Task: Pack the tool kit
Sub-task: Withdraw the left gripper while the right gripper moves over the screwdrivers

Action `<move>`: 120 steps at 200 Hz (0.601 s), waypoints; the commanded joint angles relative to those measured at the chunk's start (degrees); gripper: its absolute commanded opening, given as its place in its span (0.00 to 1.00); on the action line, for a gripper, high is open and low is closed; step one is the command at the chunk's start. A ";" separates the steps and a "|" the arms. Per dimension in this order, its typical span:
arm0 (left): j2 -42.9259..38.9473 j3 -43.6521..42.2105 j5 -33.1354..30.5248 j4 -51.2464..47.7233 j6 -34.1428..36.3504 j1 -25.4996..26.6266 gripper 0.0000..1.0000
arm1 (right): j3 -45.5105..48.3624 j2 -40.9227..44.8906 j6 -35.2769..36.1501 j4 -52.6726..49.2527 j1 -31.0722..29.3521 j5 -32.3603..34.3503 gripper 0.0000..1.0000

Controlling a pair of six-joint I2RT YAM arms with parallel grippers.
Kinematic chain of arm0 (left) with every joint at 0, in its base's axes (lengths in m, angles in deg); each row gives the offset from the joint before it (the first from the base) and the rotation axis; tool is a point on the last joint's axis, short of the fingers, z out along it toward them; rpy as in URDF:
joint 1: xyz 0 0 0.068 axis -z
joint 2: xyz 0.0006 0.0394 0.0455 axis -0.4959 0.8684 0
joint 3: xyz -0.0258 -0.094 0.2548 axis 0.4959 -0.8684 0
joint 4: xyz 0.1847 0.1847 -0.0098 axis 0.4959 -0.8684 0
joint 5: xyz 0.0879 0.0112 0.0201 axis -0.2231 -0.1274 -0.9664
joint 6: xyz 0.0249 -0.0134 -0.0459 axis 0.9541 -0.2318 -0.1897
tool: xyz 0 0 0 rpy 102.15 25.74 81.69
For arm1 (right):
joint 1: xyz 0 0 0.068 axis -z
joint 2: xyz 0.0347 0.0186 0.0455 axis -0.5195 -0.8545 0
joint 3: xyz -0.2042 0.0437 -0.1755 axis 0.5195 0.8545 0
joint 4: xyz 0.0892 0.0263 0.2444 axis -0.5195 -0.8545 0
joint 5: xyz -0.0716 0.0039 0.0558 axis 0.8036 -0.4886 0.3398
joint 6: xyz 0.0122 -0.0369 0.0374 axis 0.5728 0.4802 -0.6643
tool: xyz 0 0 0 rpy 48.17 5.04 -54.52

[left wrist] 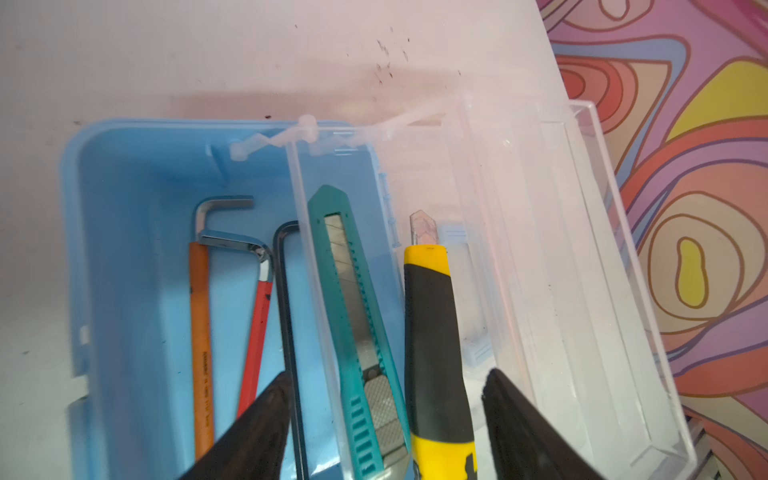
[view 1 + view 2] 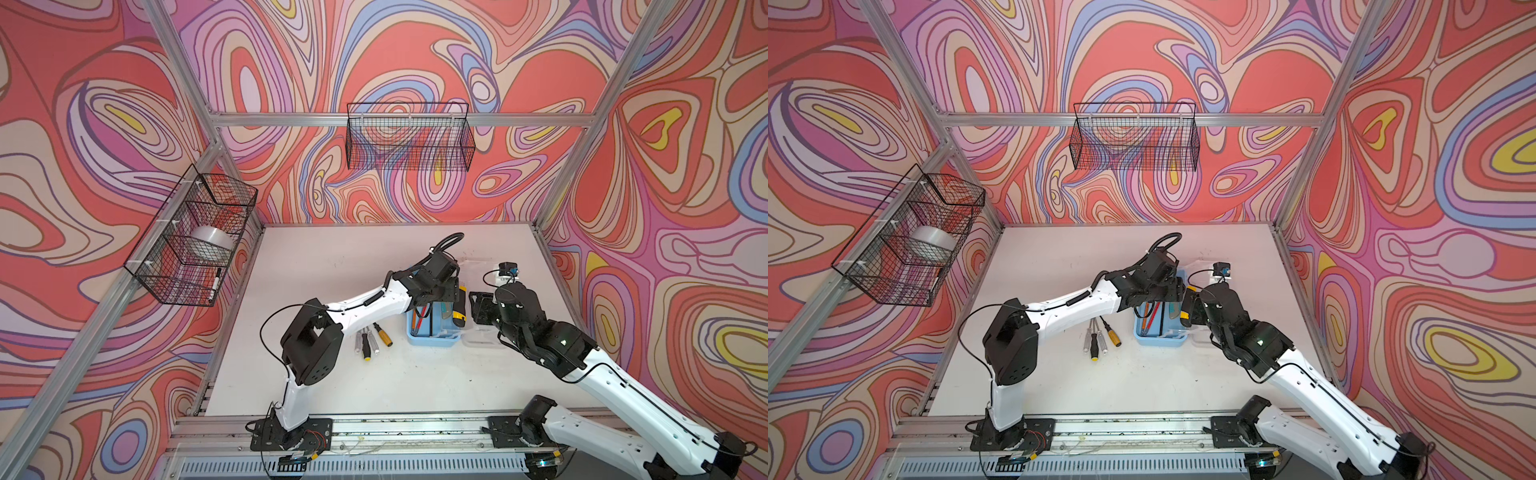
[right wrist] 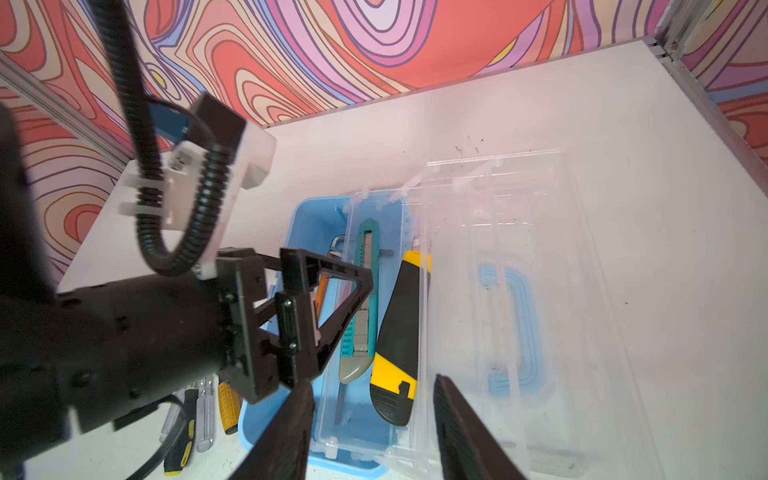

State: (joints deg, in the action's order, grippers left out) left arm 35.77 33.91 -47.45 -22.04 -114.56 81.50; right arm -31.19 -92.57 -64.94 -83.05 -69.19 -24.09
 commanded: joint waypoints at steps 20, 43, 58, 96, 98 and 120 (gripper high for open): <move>-10.79 -5.74 -9.34 -3.45 5.05 0.05 0.98 | -1.43 -3.35 0.40 2.12 0.18 -6.71 0.48; -21.07 -17.84 -12.83 2.36 5.94 0.04 1.00 | -3.63 -6.06 0.31 2.18 -0.79 -9.27 0.48; -28.40 -25.12 -15.43 5.19 4.19 -0.04 1.00 | -4.97 -7.59 0.38 2.61 -2.84 -9.20 0.48; -40.45 -30.56 -17.41 -8.28 0.76 -1.01 1.00 | -8.92 -13.63 0.40 2.61 -10.22 -6.80 0.49; -41.04 -30.93 -17.52 -8.74 0.66 -1.04 1.00 | -9.08 -14.04 0.46 2.65 -10.57 -6.75 0.49; -48.30 -37.29 -17.78 -11.78 -1.61 -1.28 1.00 | -10.84 -18.82 0.38 3.68 -13.92 -7.60 0.48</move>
State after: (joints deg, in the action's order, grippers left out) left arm -6.57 1.69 -62.44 -25.75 -112.94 80.65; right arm -40.04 -107.34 -64.81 -80.58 -80.16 -31.43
